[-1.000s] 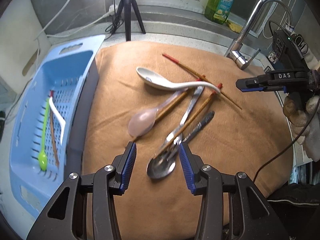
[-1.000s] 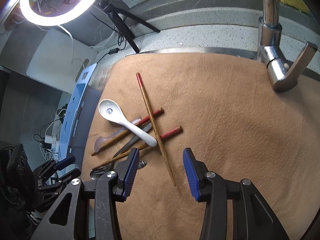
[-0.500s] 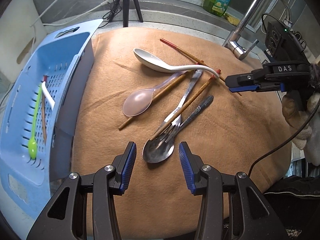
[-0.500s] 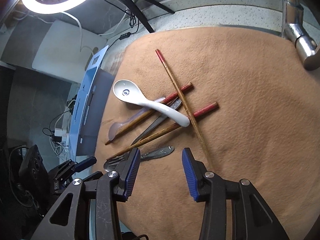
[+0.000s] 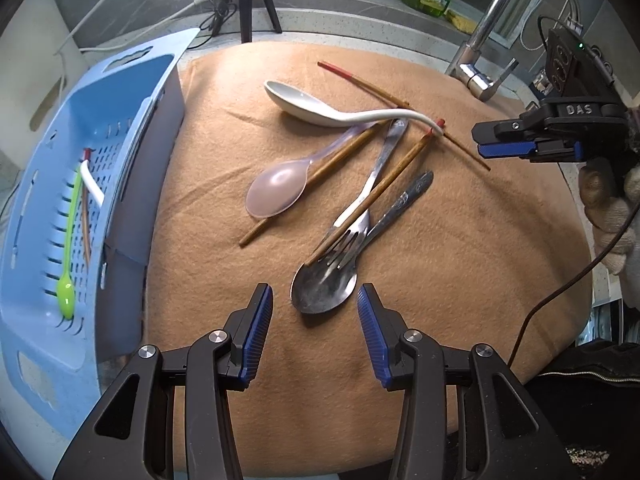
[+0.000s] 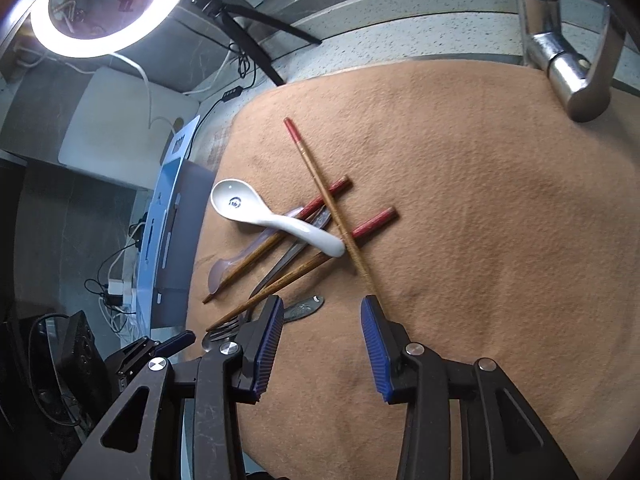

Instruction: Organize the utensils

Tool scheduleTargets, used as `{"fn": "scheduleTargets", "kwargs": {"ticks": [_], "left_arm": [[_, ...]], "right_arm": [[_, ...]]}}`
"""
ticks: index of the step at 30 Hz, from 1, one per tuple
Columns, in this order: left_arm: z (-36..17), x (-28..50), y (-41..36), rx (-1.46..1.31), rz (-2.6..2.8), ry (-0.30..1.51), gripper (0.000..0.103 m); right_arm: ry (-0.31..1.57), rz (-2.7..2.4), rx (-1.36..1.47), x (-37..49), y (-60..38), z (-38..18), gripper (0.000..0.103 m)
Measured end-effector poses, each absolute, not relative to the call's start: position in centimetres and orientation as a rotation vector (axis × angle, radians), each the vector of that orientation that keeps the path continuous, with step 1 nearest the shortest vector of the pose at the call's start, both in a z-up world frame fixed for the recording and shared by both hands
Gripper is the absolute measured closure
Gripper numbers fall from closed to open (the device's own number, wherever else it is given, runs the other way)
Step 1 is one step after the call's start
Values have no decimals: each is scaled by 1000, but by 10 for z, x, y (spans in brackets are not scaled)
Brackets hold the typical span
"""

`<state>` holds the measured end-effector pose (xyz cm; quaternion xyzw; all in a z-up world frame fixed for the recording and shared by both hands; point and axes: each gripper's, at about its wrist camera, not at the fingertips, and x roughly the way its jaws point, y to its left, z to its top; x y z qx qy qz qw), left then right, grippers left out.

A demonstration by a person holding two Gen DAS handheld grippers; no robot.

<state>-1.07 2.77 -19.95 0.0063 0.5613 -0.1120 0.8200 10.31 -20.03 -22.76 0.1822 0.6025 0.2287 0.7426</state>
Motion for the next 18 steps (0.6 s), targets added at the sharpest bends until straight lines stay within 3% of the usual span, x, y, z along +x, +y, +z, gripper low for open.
{"fn": "scheduleTargets", "kwargs": {"ticks": [18], "left_arm": [[-216,-9,10,91,-295,1232,60]], "right_arm": [[1454,597,510,88,-157,-256,71]]}}
